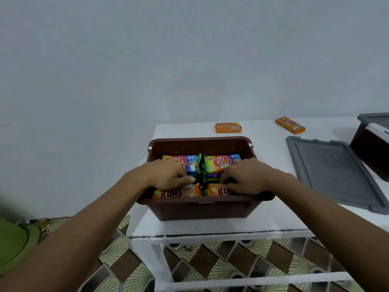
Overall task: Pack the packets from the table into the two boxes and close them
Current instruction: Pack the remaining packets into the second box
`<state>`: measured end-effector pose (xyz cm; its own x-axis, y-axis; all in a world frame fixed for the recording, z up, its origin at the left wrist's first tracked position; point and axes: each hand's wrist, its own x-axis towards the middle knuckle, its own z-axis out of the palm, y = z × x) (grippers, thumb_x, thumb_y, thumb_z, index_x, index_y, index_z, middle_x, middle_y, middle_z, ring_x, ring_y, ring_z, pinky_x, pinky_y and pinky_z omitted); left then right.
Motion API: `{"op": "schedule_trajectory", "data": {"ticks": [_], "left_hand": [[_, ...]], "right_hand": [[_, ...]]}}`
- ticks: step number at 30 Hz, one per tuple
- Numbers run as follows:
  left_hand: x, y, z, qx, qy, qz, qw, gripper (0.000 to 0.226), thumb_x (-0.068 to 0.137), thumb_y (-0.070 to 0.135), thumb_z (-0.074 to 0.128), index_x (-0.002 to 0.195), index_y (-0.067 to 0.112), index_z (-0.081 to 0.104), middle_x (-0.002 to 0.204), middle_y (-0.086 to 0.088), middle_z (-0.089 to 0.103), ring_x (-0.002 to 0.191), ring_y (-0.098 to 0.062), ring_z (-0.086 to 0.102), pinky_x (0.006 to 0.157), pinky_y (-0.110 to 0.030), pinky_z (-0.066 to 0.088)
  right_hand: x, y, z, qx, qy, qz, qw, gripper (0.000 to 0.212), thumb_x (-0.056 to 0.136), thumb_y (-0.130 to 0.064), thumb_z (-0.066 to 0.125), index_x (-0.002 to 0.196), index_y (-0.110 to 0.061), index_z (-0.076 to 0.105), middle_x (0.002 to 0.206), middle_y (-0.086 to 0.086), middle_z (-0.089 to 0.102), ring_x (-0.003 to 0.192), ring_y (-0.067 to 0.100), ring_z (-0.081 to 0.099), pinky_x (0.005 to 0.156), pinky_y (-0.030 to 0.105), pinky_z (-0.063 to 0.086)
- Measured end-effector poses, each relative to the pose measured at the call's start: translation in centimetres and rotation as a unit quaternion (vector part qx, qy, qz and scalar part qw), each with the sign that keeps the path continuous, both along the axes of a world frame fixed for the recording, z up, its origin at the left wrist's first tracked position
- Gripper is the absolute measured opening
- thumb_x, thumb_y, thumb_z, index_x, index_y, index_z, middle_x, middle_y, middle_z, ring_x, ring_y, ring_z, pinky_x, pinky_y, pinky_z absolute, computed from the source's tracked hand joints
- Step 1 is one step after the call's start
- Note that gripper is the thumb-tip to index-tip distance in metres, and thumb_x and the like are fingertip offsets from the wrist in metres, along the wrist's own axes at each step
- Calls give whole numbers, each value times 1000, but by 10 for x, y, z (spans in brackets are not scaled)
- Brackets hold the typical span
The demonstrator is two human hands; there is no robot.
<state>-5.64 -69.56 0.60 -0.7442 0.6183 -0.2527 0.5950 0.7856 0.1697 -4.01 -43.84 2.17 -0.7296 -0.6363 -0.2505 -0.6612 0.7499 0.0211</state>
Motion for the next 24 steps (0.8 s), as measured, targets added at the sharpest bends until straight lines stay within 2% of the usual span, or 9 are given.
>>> {"op": "schedule_trajectory", "data": {"ticks": [4, 10, 14, 20, 24], "left_hand": [[1, 2, 1, -13, 13, 13, 1000, 54, 99, 56, 31, 79, 19, 66, 73, -4, 66, 63, -17, 61, 60, -36, 50], [3, 1, -1, -20, 46, 16, 999, 55, 98, 57, 29, 81, 17, 62, 73, -2, 63, 64, -15, 59, 62, -38, 52], [4, -3, -3, 35, 67, 20, 997, 55, 98, 58, 24, 83, 19, 60, 74, 0, 61, 66, -14, 58, 67, -43, 52], [7, -3, -1, 84, 87, 16, 993, 62, 94, 65, 16, 82, 23, 60, 73, 4, 58, 70, -12, 55, 67, -44, 50], [1, -4, -1, 161, 75, 14, 984, 57, 94, 63, 24, 75, 22, 60, 71, 4, 56, 63, -10, 55, 63, -45, 48]], "right_hand": [[1, -1, -2, -16, 13, -19, 1000, 34, 99, -28, 41, 126, -30, 62, 124, -6, 64, 105, 12, 59, 87, 30, 50], [6, 2, -3, -56, 30, -37, 997, 33, 99, -24, 42, 125, -29, 63, 128, -4, 62, 109, 13, 59, 91, 28, 50], [5, 4, -3, -84, 29, -47, 995, 32, 100, -23, 42, 121, -30, 64, 128, -4, 62, 107, 14, 59, 88, 26, 49], [6, 4, -4, -94, 33, -43, 994, 30, 99, -22, 45, 120, -29, 65, 128, -2, 62, 108, 15, 59, 87, 25, 47], [7, 8, -4, -132, 33, -43, 990, 29, 98, -20, 46, 116, -28, 66, 124, -3, 64, 106, 15, 61, 89, 28, 52]]}}
